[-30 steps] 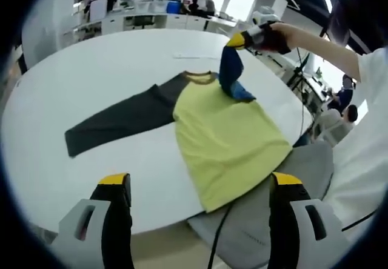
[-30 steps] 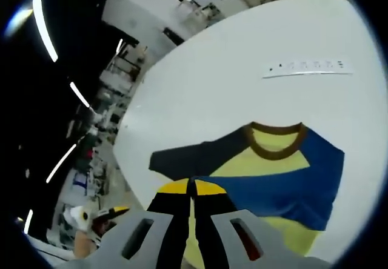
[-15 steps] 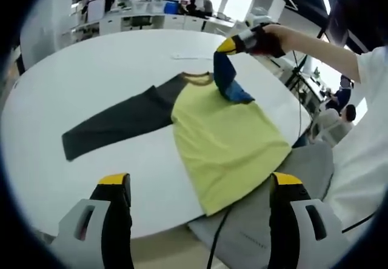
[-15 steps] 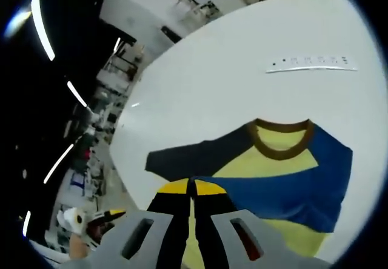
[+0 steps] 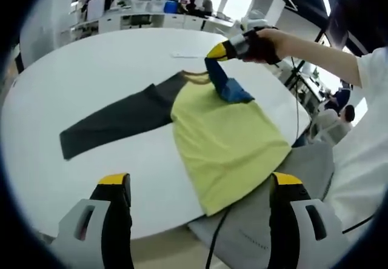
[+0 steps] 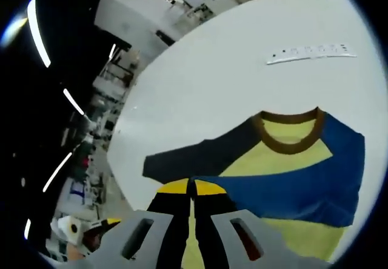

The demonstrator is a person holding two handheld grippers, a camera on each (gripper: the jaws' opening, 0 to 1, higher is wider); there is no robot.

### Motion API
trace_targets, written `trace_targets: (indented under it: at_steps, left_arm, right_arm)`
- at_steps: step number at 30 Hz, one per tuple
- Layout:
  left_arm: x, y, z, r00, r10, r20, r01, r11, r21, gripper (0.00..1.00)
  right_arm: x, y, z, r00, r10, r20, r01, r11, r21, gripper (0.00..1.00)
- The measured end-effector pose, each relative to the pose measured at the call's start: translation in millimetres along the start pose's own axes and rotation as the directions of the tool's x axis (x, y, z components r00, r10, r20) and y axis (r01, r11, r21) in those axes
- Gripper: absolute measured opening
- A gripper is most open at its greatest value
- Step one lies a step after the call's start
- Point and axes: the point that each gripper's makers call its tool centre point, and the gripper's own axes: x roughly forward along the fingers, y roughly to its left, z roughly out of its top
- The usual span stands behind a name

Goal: Fold the garment on the visible template until the final outline fits inside the template.

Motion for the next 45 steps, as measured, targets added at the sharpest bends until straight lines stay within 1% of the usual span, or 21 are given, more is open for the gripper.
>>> trace_targets:
  at_steps: [3, 7, 11, 15, 18, 27, 32, 35, 43, 45]
  left_arm:
    - [1.6, -0.2, -1.6, 1.0, -0.004, -0.002, 0.004, 1.0, -0.003, 0.92]
    - [4.2, 0.0, -5.0, 1.0, -0.011, -0.012, 0.011, 1.0, -0.007, 0.92]
    - [3.8, 1.3, -4.0, 1.0, -0.013, -0.01, 0.013, 1.0, -0.007, 0.92]
    - [4.0, 3.7, -4.0, 1.0, -0.012, -0.014, 0.012, 1.0, -0.003, 0.92]
    - [3.8, 6.0, -4.5, 1.0, -0.012, -0.013, 0.012, 1.0, -0.007, 0.92]
    - [3.7, 12.5, -12.4, 1.0, -0.008, -0.023, 0.007, 1.0, -0.021, 0.92]
    - [4.8, 14.4, -13.5, 1.0, -0.008, -0.024, 0.008, 1.0, -0.028, 0.92]
    - [5.8, 15.1, -14.9, 1.0, -0.009, -0.026, 0.008, 0.999, -0.033, 0.92]
    - [7.3, 19.2, -21.5, 0.999, -0.009, -0.034, 0.007, 0.999, -0.048, 0.92]
    - [7.1, 21.2, -22.2, 0.999, -0.006, -0.034, 0.005, 0.999, -0.053, 0.92]
  right_arm:
    - [5.8, -0.2, -2.6, 1.0, -0.006, 0.01, 0.006, 1.0, 0.007, 0.02]
    - [14.9, 1.1, -10.3, 1.0, -0.004, 0.006, 0.004, 1.0, 0.031, 0.02]
    - [22.5, 1.5, -14.3, 1.0, -0.007, 0.017, 0.006, 0.998, 0.06, 0.02]
    - [32.9, 1.2, -24.8, 1.0, -0.018, 0.001, 0.018, 0.998, 0.068, 0.02]
    - [37.4, -0.8, -29.1, 1.0, -0.026, -0.001, 0.026, 0.997, 0.072, 0.02]
    - [50.2, -10.3, -31.2, 0.999, -0.048, 0.006, 0.047, 0.995, 0.091, 0.02]
    - [57.4, -10.3, -34.2, 0.999, -0.048, 0.011, 0.046, 0.992, 0.114, 0.02]
    - [63.2, -10.6, -36.3, 0.998, -0.055, 0.009, 0.053, 0.992, 0.11, 0.02]
    - [76.2, -16.3, -37.4, 0.997, -0.067, 0.025, 0.062, 0.982, 0.179, 0.02]
    - [79.8, -17.1, -38.5, 0.997, -0.071, 0.025, 0.065, 0.981, 0.182, 0.02]
